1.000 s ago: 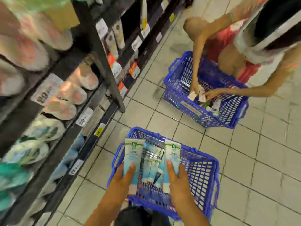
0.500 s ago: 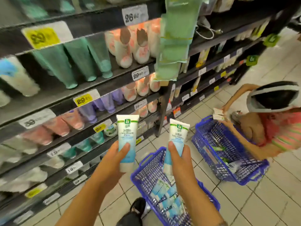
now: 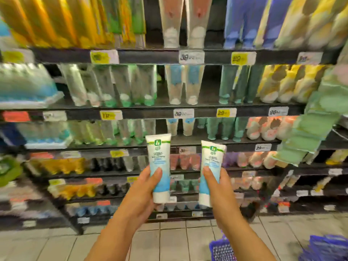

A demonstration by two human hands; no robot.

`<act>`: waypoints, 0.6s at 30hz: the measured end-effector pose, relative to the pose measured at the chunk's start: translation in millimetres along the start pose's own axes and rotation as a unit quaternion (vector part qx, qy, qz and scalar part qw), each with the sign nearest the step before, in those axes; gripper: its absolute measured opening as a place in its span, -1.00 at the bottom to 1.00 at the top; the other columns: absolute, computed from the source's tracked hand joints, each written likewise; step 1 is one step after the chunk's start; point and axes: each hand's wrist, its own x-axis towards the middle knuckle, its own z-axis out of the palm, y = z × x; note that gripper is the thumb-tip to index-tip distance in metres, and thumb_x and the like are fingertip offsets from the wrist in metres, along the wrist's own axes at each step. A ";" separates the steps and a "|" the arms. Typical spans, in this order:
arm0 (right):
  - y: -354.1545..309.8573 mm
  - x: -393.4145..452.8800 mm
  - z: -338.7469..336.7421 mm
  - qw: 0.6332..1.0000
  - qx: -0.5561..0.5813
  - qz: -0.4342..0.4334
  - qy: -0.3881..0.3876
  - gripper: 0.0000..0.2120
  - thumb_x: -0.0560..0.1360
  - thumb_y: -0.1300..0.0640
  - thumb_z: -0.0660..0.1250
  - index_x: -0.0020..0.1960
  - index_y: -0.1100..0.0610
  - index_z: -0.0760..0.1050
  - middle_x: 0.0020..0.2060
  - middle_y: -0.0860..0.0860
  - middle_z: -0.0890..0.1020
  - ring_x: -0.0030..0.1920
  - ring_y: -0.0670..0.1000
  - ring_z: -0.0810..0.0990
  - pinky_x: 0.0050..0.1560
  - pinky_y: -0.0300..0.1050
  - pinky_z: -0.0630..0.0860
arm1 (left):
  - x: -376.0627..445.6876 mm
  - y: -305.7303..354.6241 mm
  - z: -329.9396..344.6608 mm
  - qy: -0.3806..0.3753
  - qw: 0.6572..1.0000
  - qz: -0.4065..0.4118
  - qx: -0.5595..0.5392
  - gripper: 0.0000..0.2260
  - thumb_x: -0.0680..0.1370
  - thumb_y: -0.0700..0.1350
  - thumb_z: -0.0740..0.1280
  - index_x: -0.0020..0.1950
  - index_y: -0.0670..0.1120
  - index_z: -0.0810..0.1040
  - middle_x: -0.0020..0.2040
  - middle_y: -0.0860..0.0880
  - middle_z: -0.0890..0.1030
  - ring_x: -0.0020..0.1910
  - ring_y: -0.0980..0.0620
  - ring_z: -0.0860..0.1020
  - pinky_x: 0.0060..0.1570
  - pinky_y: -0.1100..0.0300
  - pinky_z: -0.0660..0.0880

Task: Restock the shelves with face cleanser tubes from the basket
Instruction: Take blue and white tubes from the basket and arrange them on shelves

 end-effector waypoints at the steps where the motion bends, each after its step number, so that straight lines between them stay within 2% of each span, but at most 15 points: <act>1: -8.1 -4.1 17.3 1.000 -0.003 -0.009 -0.015 -0.89 0.52 0.04 0.26 0.03 0.00 0.43 -0.14 0.03 0.58 -0.27 -0.14 0.57 -0.33 -0.33 0.50 | -8.7 14.5 -12.5 0.009 1.000 0.016 -0.003 -0.68 0.39 -0.03 0.28 0.13 -0.05 0.49 -0.23 0.00 0.67 -0.32 0.10 0.62 -0.37 0.17 0.55; 4: -30.2 -15.5 69.4 0.998 -0.010 -0.033 -0.055 -0.87 0.52 0.00 0.26 0.05 -0.02 0.41 -0.04 0.09 0.55 -0.18 -0.07 0.57 -0.30 -0.29 0.48 | -33.8 57.1 -52.2 0.030 0.998 0.053 -0.011 -0.65 0.37 -0.03 0.31 0.14 -0.08 0.50 -0.22 -0.02 0.67 -0.31 0.08 0.63 -0.38 0.19 0.57; 7: -52.7 -29.9 130.3 0.995 0.026 -0.039 -0.094 -0.90 0.53 0.04 0.24 0.03 0.00 0.41 -0.13 0.04 0.56 -0.30 -0.15 0.60 -0.38 -0.32 0.50 | -62.8 101.0 -95.9 0.057 0.995 0.079 -0.008 -0.66 0.36 -0.02 0.31 0.10 -0.08 0.51 -0.25 -0.04 0.67 -0.32 0.05 0.62 -0.40 0.16 0.56; 11: -78.7 -53.8 214.0 0.982 0.086 -0.020 -0.165 -0.85 0.58 0.10 0.17 0.14 0.02 0.39 -0.20 0.00 0.58 -0.35 -0.11 0.60 -0.37 -0.20 0.53 | -99.7 158.9 -157.6 0.071 0.990 0.122 0.026 -0.64 0.36 0.02 0.31 0.12 -0.06 0.50 -0.29 -0.02 0.64 -0.35 0.09 0.60 -0.41 0.18 0.54; 15: -102.1 -75.1 286.9 0.971 0.121 -0.027 -0.205 -0.89 0.59 0.13 0.14 0.06 -0.01 0.41 -0.20 0.01 0.57 -0.41 -0.17 0.60 -0.45 -0.25 0.53 | -130.6 211.0 -214.8 0.077 0.982 0.165 0.046 -0.67 0.36 0.01 0.31 0.08 -0.06 0.53 -0.28 -0.02 0.66 -0.36 0.11 0.61 -0.40 0.22 0.55; 18: -118.1 -86.1 332.7 0.962 0.140 -0.025 -0.231 -0.90 0.58 0.13 0.15 0.02 -0.01 0.43 -0.17 0.01 0.58 -0.33 -0.12 0.61 -0.41 -0.26 0.56 | -147.4 244.2 -249.7 0.071 0.978 0.187 0.063 -0.70 0.35 0.02 0.32 0.04 -0.02 0.57 -0.25 -0.01 0.67 -0.33 0.11 0.62 -0.40 0.23 0.54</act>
